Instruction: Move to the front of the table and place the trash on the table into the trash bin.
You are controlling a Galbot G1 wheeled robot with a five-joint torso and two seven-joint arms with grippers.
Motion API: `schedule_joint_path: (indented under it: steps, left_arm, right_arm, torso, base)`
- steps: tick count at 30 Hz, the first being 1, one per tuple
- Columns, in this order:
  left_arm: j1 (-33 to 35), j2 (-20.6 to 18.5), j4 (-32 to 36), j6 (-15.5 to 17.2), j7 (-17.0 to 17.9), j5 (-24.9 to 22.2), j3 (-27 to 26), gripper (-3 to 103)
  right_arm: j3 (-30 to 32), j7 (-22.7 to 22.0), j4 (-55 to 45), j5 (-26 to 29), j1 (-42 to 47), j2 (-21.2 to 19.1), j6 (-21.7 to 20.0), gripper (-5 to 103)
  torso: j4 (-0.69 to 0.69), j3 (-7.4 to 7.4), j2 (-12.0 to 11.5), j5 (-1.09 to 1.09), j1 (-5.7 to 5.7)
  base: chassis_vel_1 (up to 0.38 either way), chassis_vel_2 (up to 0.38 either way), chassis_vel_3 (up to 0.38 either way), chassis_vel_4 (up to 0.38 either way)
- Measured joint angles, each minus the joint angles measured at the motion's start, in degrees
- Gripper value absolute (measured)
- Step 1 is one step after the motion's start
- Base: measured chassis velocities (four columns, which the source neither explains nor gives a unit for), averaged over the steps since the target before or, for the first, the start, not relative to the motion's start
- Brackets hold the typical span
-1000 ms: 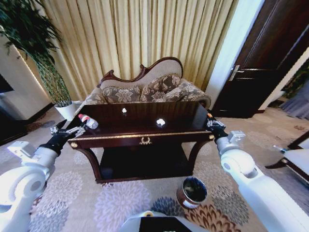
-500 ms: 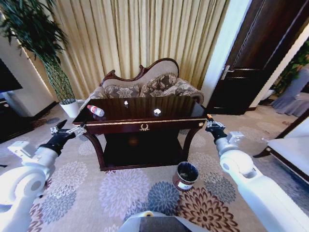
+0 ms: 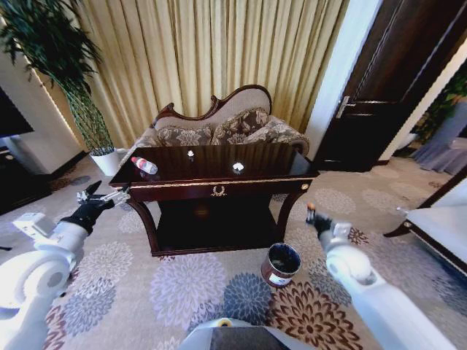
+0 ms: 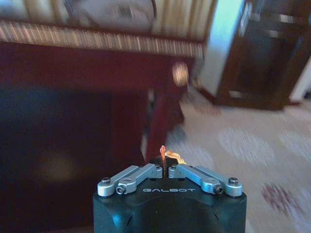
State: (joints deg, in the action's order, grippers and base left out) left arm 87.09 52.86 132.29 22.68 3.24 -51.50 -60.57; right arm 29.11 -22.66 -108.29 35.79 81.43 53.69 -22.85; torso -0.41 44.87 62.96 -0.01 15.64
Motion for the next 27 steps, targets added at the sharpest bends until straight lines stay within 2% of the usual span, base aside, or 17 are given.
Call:
schedule_joint_path:
  steps: [3, 4, 5, 10, 15, 17, 22, 27]
  left_arm:
    - [0.0, 0.3, 0.0, 0.0, 0.0, 0.2, 0.4, 100]
    - [0.0, 0.3, 0.0, 0.0, 0.0, 0.2, 0.4, 100]
    - [-0.1, 0.5, -0.1, -0.1, 0.0, 0.8, 1.1, 100]
    - [-0.3, 0.9, 0.1, -0.3, 0.0, 1.5, 2.3, 100]
    - [0.0, 1.0, 0.2, -0.5, 0.0, 1.7, 2.3, 100]
    - [0.4, 1.2, 0.2, -0.7, 0.0, 2.0, 2.2, 100]
    - [0.7, 1.4, 0.0, -0.8, -0.2, 2.3, 2.2, 100]
    - [-0.1, 1.6, -0.3, -1.0, -0.3, 2.8, 3.2, 100]
  right_arm:
    - [-2.9, -0.6, 8.0, -4.0, -1.8, 3.4, 2.3, 1]
    - [-2.9, -0.6, 8.0, -4.0, -1.8, 3.4, 2.3, 1]
    - [-4.5, -1.3, 11.7, -5.2, -4.0, 5.5, 3.0, 1]
    - [-7.5, -1.8, 20.0, -8.1, -9.3, 9.9, 4.2, 1]
    - [-8.8, -1.8, 25.8, -10.8, -12.4, 12.1, 5.4, 1]
    - [-9.1, -1.8, 29.9, -13.1, -14.1, 13.6, 8.4, 1]
    - [-9.2, -0.8, 31.5, -13.8, -14.7, 14.5, 9.9, -2]
    - [-9.2, 0.7, 31.5, -15.2, -14.5, 14.8, 10.8, 20]
  torso:
    - [0.00, 0.01, 0.0, 0.01, 0.01]
    - [0.00, 0.01, 0.0, 0.01, 0.01]
    - [0.01, 0.01, 0.0, 0.01, 0.01]
    - [0.02, 0.01, 0.0, 0.00, 0.01]
    - [0.02, 0.01, 0.0, -0.01, 0.01]
    - [0.02, 0.01, 0.0, 0.01, 0.01]
    - [0.01, 0.01, 0.0, 0.01, 0.01]
    - [0.00, 0.01, 0.0, 0.00, 0.01]
  base:
    - [0.000, 0.000, 0.000, 0.000]
    - [0.000, 0.000, 0.000, 0.000]
    - [0.000, 0.000, 0.000, 0.000]
    - [0.000, 0.000, 0.000, 0.000]
    - [0.000, 0.000, 0.000, 0.000]
    - [0.000, 0.000, 0.000, 0.000]
    - [0.000, 0.000, 0.000, 0.000]
    - [0.000, 0.000, 0.000, 0.000]
